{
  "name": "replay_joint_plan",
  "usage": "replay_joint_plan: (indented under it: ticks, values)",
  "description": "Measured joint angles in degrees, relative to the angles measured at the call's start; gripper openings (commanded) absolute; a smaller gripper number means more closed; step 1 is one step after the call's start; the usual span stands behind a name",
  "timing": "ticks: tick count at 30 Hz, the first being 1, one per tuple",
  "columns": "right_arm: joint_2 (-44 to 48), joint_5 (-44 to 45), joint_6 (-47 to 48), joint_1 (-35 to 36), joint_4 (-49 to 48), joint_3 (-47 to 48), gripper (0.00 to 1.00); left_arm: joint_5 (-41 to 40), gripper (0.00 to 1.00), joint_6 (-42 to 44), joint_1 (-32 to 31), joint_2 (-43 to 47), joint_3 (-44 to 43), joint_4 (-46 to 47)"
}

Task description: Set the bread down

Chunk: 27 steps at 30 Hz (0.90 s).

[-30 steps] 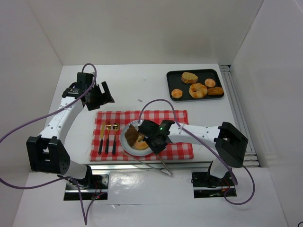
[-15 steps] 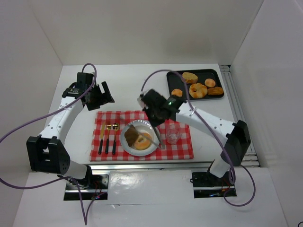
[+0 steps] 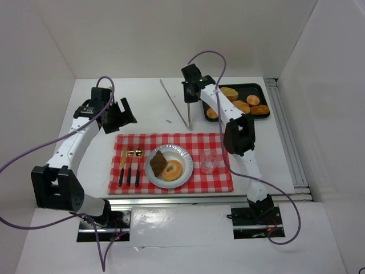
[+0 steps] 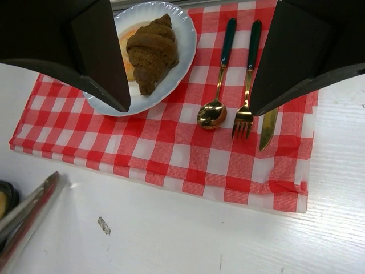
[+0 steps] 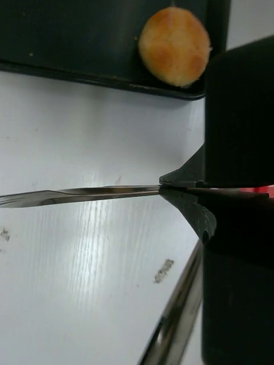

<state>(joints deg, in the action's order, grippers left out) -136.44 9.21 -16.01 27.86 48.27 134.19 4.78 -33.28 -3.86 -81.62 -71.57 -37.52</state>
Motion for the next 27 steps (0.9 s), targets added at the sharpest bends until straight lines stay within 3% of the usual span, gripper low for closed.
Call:
replay_joint_plan:
  ticks: [1,2,3,6,13,21,27]
  values:
    - [-2.1,0.0,0.0,-0.3,0.0,1.6,0.12,0.0,0.99,0.0,0.2,0.3,0.0,0.0]
    - [-3.8,-0.2,-0.1,-0.5,0.0,2.4,0.45,-0.1,0.99,0.0,0.3,0.5,0.0,-0.1]
    - [-4.7,-0.6,-0.5,-0.5,0.1,2.3,0.62,0.0,0.99,0.0,0.6,0.9,0.0,-0.1]
    - [-5.3,-1.4,-0.6,-0.5,0.3,1.1,0.99,-0.1,0.99,0.0,1.0,1.7,0.0,-0.3]
    - [7.1,4.0,-1.1,-0.1,-3.6,-9.9,1.00,-0.4,0.99,0.1,1.5,1.9,0.0,-0.9]
    - [37.9,14.1,-4.5,-1.5,-14.9,-37.8,1.00,-0.6,0.99,0.1,1.6,1.9,-0.3,-1.3]
    - [50.3,18.6,-7.4,-6.8,-18.3,-55.5,1.00,-0.6,0.99,0.1,1.6,1.9,-0.4,-1.4]
